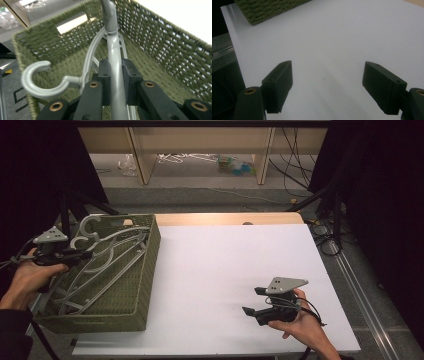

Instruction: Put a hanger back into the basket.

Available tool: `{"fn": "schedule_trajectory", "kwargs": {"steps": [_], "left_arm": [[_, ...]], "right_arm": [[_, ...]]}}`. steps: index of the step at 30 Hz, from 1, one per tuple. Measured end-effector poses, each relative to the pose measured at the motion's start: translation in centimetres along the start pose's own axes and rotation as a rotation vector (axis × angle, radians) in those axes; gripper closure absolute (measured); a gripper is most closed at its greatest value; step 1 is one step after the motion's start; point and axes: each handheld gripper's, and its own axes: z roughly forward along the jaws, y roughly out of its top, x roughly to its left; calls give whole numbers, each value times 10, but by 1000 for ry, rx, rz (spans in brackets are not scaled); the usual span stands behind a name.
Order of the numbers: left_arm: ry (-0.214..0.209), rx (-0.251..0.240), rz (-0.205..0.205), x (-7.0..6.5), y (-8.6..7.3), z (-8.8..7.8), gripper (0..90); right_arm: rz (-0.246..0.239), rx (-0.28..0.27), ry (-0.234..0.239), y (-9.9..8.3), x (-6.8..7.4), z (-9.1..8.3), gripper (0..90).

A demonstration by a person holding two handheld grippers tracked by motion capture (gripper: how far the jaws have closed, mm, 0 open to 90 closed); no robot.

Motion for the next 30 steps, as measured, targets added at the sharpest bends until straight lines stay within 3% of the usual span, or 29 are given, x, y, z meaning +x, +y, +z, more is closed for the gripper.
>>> {"fn": "schedule_trajectory", "kwargs": {"steps": [7,8,14,17,21,26,27,28,30], "left_arm": [[5,57,-34,3,-7,12,785],[0,102,-3,7,-8,11,784],[8,140,-46,9,-19,16,771],[11,114,-73,12,-24,17,763],[18,124,-78,13,-26,18,748],[25,105,-120,18,-31,21,733],[29,108,-128,18,-32,22,727],[33,141,-129,19,-31,20,721],[41,135,-143,19,-32,22,713]], "right_arm": [[1,0,4,0,-1,0,254],[1,2,3,-1,-1,0,254],[0,8,5,-1,0,1,254],[0,7,7,-1,0,1,254],[-2,4,3,-1,0,2,254],[3,6,3,-1,0,2,254],[2,5,3,-1,0,2,254],[1,4,3,-1,0,2,254],[2,9,4,-2,-1,2,254]]}}
